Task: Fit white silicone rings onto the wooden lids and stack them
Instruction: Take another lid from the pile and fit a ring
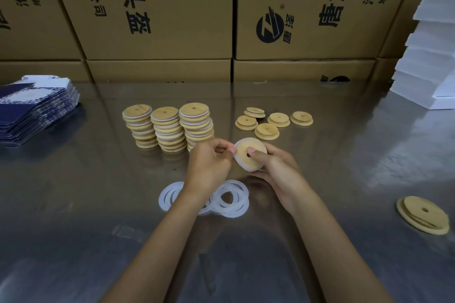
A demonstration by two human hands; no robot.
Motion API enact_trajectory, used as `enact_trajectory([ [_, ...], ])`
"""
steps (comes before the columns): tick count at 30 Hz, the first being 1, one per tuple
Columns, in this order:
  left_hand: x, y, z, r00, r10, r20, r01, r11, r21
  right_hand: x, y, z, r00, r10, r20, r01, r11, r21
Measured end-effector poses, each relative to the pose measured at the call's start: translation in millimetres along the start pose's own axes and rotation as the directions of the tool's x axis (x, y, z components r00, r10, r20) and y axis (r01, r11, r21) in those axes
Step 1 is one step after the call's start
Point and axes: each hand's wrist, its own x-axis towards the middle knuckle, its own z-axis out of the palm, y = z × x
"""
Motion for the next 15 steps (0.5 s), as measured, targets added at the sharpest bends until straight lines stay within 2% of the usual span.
enact_trajectory([
  [4, 1, -1, -1, 1.000, 0.008, 0.008, -0.009, 0.999, 0.043, -1, 2, 1, 1.000, -0.013, 0.011, 0.013, 1.000, 0.020],
  [9, 0, 0, -1, 0.995, 0.097, 0.028, -0.100, 0.988, 0.118, -1, 0, -5, 0.992, -0.009, 0.123, -0.007, 0.991, 0.135],
  [12, -1, 2, 1, 0.995, 0.093, 0.039, -0.096, 0.994, 0.060, 4, 2, -9, 0.995, 0.023, 0.093, -0.040, 0.981, 0.188],
  [15, -3, 4, 1, 0.999, 0.021, 0.032, -0.017, 0.994, -0.109, 7, 3, -10, 0.995, 0.042, 0.091, -0.062, 0.970, 0.235],
])
